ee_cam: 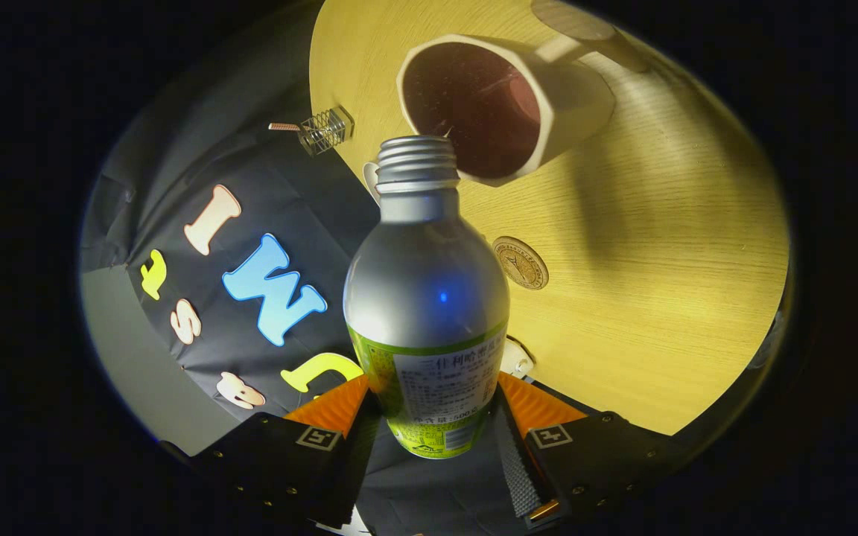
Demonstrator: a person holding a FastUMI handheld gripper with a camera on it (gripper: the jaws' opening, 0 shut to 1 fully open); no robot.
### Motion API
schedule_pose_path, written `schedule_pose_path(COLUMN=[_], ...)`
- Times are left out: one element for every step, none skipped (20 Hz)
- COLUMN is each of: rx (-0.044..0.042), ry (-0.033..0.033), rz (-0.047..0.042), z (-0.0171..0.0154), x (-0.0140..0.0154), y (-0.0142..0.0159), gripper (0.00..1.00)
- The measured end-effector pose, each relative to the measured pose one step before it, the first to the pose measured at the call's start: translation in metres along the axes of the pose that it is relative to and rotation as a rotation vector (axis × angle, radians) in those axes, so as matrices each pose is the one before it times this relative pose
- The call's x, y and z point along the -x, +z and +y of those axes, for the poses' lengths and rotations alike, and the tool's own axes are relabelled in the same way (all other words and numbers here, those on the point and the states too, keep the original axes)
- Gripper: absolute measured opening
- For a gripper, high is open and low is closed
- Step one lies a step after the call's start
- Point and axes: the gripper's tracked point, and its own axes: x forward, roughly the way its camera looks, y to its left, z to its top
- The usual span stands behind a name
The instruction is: Take the bottle from table, then pour the juice into the cup, finally place the bottle on the coaster
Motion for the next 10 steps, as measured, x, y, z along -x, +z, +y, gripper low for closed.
schedule_pose_path(rx=[-0.00502,-0.00440,-0.00490,-0.00617,-0.00566,-0.00473,-0.00510,-0.00167,-0.00118,-0.00054], ry=[-0.00019,-0.00100,-0.00011,0.00217,0.00124,0.00149,0.00146,0.00198,-0.00265,-0.00128], rz=[0.00150,0.00284,0.00438,0.00513,0.00035,0.00338,0.00164,0.00183,0.00326,0.00199], z=[0.00045,0.00144,0.00056,0.00233,0.00157,0.00118,0.00094,0.00147,-0.00096,0.00030], x=[0.00044,0.00052,0.00079,0.00045,0.00065,0.00083,0.00005,0.00058,0.00124,0.00061], y=[-0.00059,-0.00091,-0.00036,-0.00115,-0.00057,-0.00041,-0.00105,-0.00073,-0.00041,-0.00101], gripper=[0.77,0.77,0.77,0.77,0.77,0.77,0.77,0.77,0.77,0.77])
